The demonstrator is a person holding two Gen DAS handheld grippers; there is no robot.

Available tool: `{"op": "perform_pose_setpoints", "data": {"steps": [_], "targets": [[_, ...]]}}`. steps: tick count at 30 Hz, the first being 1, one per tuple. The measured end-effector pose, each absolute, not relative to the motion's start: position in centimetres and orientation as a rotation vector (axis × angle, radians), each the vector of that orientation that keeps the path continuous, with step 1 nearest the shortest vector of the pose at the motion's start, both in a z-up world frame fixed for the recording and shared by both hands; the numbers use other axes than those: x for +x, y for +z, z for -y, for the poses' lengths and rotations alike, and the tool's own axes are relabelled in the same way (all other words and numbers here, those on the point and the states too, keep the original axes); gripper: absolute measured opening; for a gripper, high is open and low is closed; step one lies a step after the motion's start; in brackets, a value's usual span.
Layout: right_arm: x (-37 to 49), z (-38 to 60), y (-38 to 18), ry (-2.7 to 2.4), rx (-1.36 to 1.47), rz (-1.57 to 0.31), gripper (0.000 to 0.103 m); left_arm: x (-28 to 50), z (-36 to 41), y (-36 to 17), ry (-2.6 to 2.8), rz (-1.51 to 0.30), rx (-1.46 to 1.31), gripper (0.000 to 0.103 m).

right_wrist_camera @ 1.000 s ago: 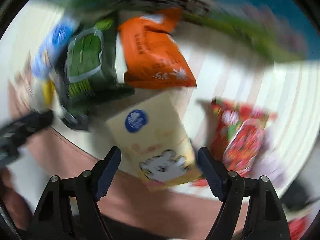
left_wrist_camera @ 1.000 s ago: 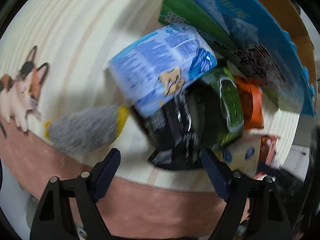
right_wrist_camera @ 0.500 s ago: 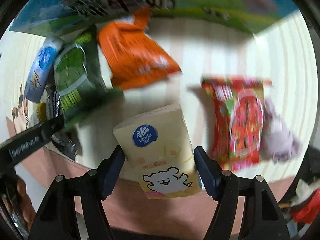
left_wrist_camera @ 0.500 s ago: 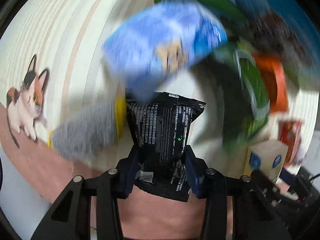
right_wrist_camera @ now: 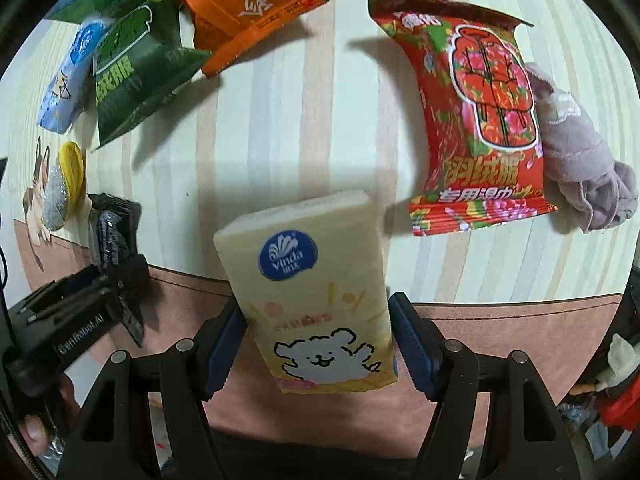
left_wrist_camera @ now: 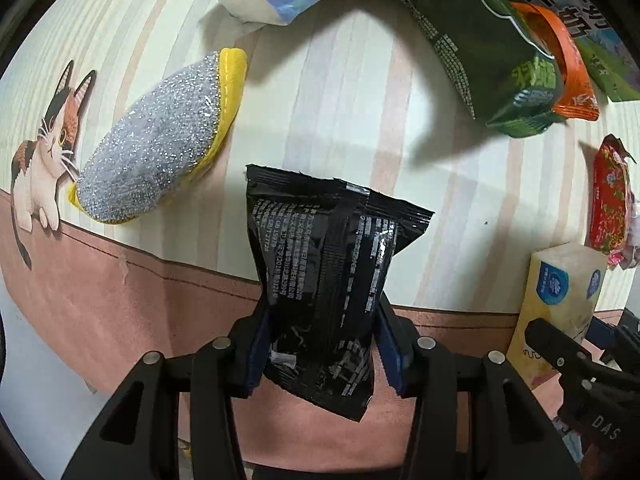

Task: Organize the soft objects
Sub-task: 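Carry both packs into the cardboard box and open both tools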

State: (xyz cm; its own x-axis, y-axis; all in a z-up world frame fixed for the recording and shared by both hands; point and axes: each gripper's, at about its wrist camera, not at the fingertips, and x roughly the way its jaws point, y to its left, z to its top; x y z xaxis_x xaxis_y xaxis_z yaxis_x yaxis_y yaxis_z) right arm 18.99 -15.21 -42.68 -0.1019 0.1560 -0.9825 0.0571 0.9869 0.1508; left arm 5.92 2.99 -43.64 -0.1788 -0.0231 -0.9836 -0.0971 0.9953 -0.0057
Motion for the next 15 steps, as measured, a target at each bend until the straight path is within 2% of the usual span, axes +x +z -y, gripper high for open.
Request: {"op": "perform_pose_setpoints", "data": {"steps": [4,8,15], "targets": [[17.8,15.3,-43.5,0.075,0.147,-1.656,0.069,4.5,-4.5,-43.0,0.067,-1.741,-0.099,0.038],[16.1,15.9,-42.4,0.087,0.182,-1.630,0.066,2.4,-4.6,-40.3,0.064,-1.693,-0.122,0.038],[11.6,18.3,-36.7,0.186,0.310,-1.512,0.066,2.0,-4.5,-29.8,-0.013,-1.517,-0.206,0.038]]}}
